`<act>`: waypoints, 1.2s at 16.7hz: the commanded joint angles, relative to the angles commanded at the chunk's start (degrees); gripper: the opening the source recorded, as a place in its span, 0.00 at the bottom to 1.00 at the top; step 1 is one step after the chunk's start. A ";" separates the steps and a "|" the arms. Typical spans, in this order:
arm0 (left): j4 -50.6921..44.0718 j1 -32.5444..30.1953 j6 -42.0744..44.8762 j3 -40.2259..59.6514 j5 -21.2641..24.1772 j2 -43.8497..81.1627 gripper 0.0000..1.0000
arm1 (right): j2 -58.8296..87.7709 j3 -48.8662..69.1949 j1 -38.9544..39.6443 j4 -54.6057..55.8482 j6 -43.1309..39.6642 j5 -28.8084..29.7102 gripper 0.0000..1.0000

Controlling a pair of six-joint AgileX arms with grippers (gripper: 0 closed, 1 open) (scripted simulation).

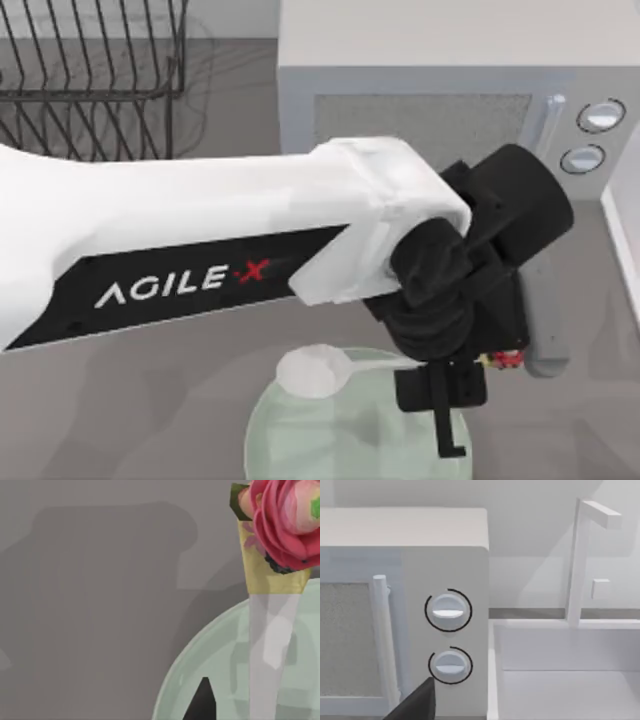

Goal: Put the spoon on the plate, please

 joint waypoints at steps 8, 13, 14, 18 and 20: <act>-2.24 0.58 0.83 -5.10 2.40 1.27 0.00 | 0.00 0.00 0.00 0.00 0.00 0.00 1.00; -3.58 0.35 1.25 -8.56 3.91 3.94 0.00 | 0.00 0.00 0.00 0.00 0.00 0.00 1.00; -3.58 0.34 1.26 -8.70 3.97 4.09 0.00 | 0.00 0.00 0.00 0.00 0.00 0.00 1.00; -3.58 0.34 1.26 -8.70 3.97 4.09 0.00 | 0.00 0.00 0.00 0.00 0.00 0.00 1.00; -3.58 0.34 1.26 -8.70 3.97 4.09 0.15 | 0.00 0.00 0.00 0.00 0.00 0.00 1.00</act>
